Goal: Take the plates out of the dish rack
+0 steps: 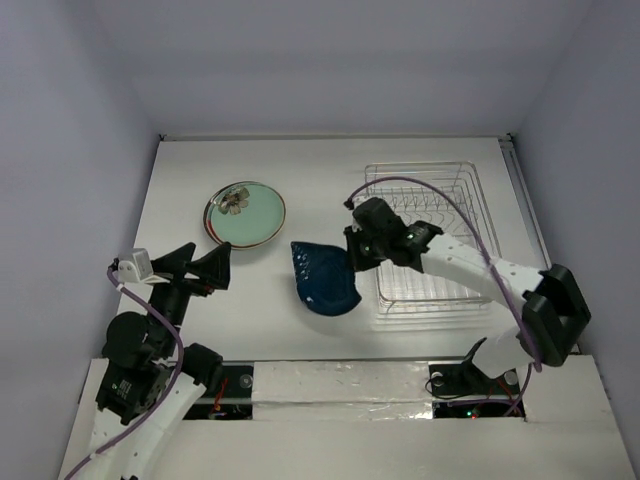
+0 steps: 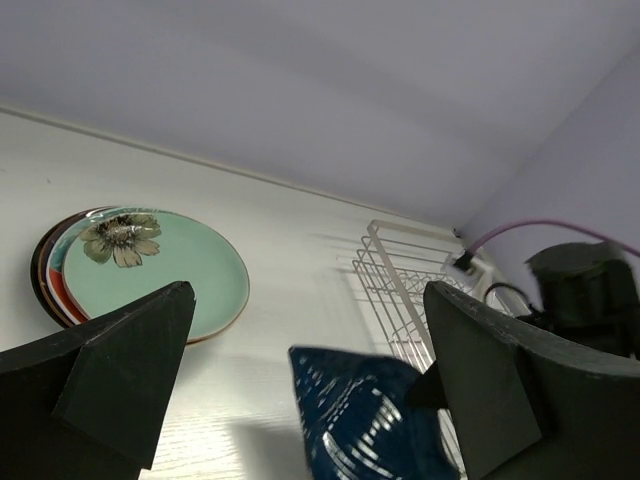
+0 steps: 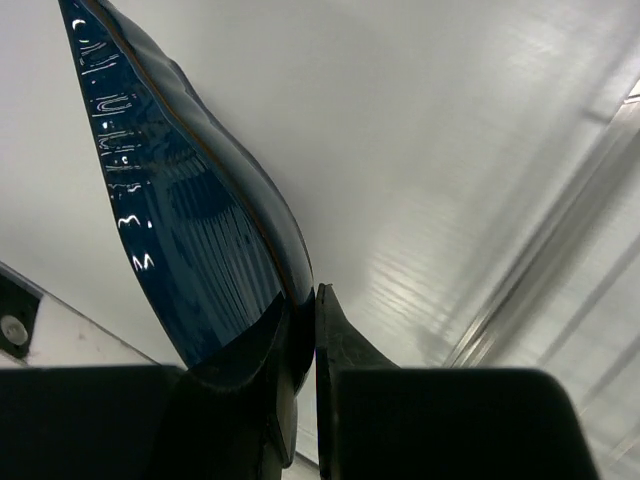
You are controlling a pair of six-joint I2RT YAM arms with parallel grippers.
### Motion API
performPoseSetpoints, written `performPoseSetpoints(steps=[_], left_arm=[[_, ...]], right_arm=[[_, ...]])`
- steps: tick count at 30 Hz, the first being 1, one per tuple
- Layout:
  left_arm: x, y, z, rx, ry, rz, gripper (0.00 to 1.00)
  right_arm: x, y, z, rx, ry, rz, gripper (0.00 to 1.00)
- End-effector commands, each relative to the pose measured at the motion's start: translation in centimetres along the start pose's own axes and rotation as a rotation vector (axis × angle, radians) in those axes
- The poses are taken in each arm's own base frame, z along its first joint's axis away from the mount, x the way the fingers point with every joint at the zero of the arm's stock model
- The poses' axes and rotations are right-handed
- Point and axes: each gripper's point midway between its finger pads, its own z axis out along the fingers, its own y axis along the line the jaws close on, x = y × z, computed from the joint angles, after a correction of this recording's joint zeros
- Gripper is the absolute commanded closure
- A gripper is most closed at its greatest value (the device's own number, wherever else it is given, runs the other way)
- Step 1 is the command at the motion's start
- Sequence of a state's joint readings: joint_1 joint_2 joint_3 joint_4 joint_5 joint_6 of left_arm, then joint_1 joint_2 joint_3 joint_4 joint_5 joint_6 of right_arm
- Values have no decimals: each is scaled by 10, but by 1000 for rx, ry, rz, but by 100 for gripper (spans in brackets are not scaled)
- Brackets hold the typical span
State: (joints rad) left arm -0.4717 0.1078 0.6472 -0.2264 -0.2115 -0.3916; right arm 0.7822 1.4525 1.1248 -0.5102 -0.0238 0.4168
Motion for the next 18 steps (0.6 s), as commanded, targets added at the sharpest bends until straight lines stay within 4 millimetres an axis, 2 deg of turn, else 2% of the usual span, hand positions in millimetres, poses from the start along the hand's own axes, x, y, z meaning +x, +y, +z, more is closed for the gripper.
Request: performPoseSetpoints(steps=[1,2,8,9,11,15,17,18], left_arm=[[-6,-6,4,19,-13,-11,1],[-5,-6,4,17,-9,-11,1],[3,-5,10,1,23,-6,1],[4,-4,11,-2,29,-5,1],[9,-3,15,-12,49,3,1],[12,0,18,-26,58,11,1],[13,1,18,-28,62,14,1],[14,1,19,-29,64,14,1]], right_arm=[[-40,58,7,-235,-153,22,100],[-32,60,22,-235,-128,14,100],[-12,65,67,-232,-77,9,100],[-6,60,77,-206,-61,12,100],[-2,54,86,-182,-55,16,98],[12,40,100,-130,-35,13,70],[22,35,104,-104,-21,15,62],[24,31,105,-90,-21,18,52]])
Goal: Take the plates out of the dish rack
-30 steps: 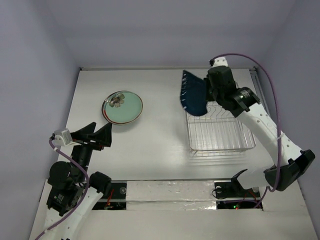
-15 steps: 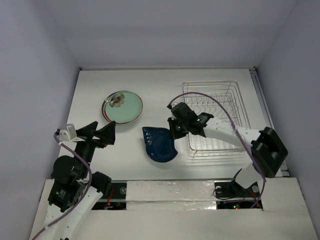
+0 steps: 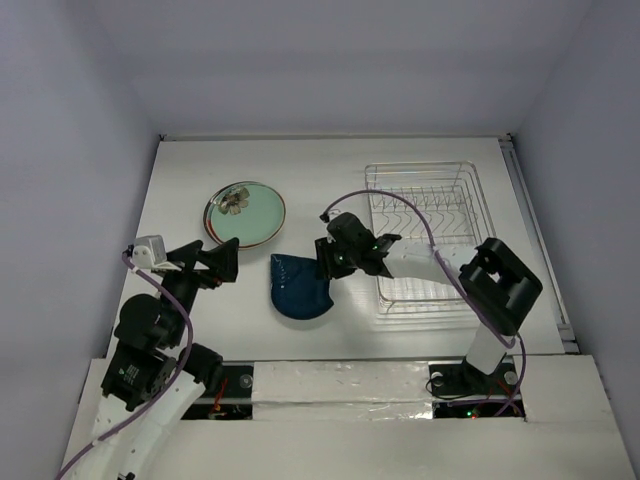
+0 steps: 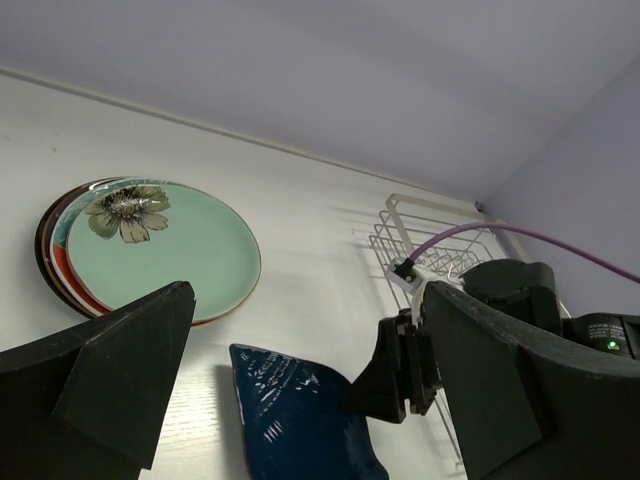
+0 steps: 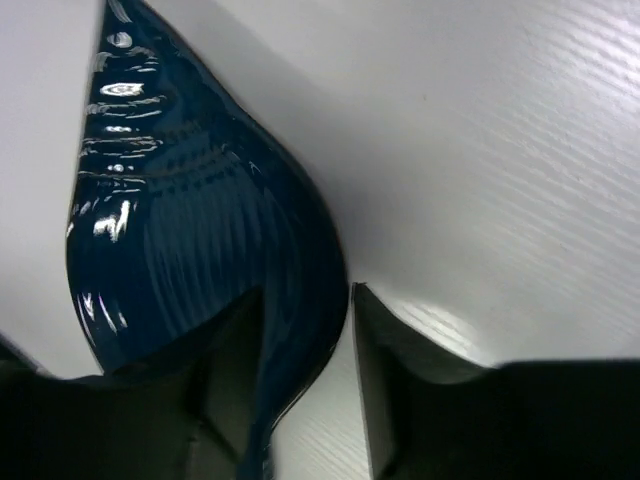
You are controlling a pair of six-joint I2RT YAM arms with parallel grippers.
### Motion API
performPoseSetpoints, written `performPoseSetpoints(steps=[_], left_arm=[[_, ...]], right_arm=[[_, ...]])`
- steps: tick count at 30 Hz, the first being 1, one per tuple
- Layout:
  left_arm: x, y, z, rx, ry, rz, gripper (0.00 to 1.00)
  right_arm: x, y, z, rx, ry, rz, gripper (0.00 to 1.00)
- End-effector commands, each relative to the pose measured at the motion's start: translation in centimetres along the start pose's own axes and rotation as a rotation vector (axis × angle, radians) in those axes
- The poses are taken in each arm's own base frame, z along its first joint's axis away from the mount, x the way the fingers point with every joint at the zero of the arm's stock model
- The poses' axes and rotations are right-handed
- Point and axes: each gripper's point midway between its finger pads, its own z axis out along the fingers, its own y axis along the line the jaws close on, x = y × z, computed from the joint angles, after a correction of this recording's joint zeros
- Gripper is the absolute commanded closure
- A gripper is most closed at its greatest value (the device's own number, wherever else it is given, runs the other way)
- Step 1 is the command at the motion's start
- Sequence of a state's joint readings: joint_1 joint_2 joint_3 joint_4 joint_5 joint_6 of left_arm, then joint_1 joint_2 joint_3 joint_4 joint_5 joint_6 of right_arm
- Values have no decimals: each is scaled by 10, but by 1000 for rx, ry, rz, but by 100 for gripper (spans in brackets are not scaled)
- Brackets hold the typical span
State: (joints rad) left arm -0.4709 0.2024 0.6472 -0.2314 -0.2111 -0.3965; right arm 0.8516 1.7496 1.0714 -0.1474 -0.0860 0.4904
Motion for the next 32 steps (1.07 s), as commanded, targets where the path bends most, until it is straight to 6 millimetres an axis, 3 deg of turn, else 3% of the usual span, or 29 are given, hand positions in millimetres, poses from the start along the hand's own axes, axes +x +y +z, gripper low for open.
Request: performPoseSetpoints(steps=[1,5,8,12,14,15,16,17,19,20,21,22,23,24,27,29,32], left_arm=[[-8,-5,3,14,-23,-6,1],[-4,-4,5,7,-8,-2,1],[-4,-4,5,7,-8,-3,1],[-6,-5,4,9,-12,-1,1],[-8,-6,6,10,-15,16,1],[-14,-8,6,14,-24,20,1],[-17,-10,8,16,-27,24,1],[-17,-11,12,10,-15,27,1],[-32,-19,13,23,-42,21,1],[-35,-21,16,23,-42,24,1],[-47,-26,14,33,-63,24,1],[-52,-28,13,36,-71,28,1],[-55,-29,13,37,-74,41,1],[-64,-32,11,44,-91,44,1],[-74,-36,8,49,-105,57,1],[-76,-37,8,52,-110,59,1],[-70,-36,14,45,-94,54,1]], right_arm=[[-5,-3,7,23,-54,-3,47],[-7,-6,-2,43,-71,-4,19],[-15,-11,-15,99,-106,-16,13],[-45,-1,-56,120,-208,-38,8],[-66,5,-92,121,-296,-39,8],[-72,7,-105,120,-326,-46,10],[-89,11,-135,115,-408,-40,12],[-93,9,-151,129,-436,-35,15],[-105,6,-187,150,-534,-17,33],[-112,9,-225,122,-619,-4,41],[-115,8,-245,114,-666,1,62],[-117,4,-266,125,-721,20,73],[-115,2,-300,96,-801,38,80],[-114,0,-317,88,-843,45,91],[-104,-18,-362,101,-966,92,94],[-99,-31,-376,131,-1013,127,92],[-89,-43,-382,142,-1047,162,70]])
